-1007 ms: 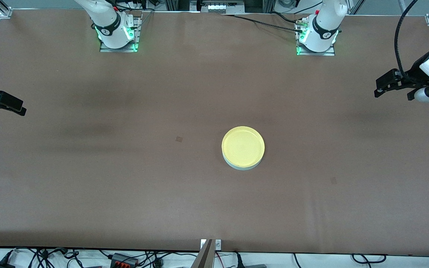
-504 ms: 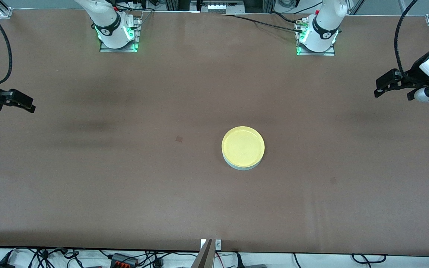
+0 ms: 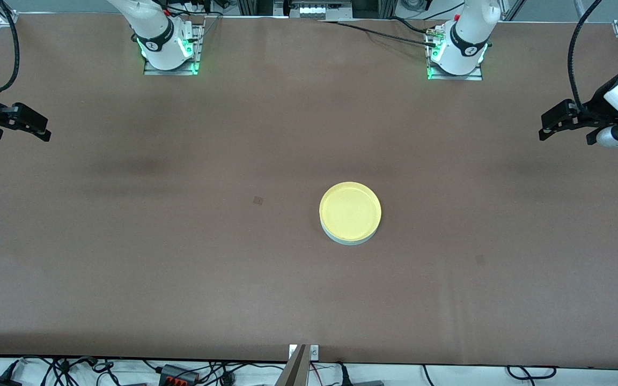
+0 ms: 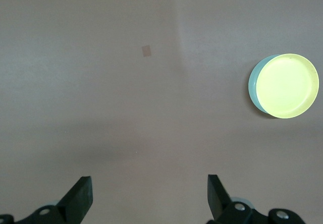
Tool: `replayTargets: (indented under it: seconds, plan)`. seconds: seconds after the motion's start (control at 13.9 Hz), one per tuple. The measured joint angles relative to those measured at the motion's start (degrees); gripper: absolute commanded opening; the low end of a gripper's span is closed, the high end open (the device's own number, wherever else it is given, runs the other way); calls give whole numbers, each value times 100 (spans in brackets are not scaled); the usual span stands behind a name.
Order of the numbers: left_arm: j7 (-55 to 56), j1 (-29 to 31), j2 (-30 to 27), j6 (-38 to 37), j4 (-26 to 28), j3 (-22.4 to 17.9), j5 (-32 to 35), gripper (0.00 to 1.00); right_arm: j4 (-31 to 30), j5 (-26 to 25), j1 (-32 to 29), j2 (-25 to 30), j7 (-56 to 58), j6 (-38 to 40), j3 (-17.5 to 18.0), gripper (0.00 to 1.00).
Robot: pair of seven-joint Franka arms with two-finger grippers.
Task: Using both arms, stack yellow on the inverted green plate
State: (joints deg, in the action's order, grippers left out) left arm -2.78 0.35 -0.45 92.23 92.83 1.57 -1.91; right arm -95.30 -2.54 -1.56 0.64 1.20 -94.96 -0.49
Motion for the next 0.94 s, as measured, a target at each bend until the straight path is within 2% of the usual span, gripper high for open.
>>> replayTargets:
  seconds: [0.58,0.94]
  plan:
    - [0,-5,1,0,-2,8,0,100,-475,3,-43,300,1,17,0,100]
    - [0,-4,2,0,-2,7,0,100,-524,3,-44,384,1,3,0,100]
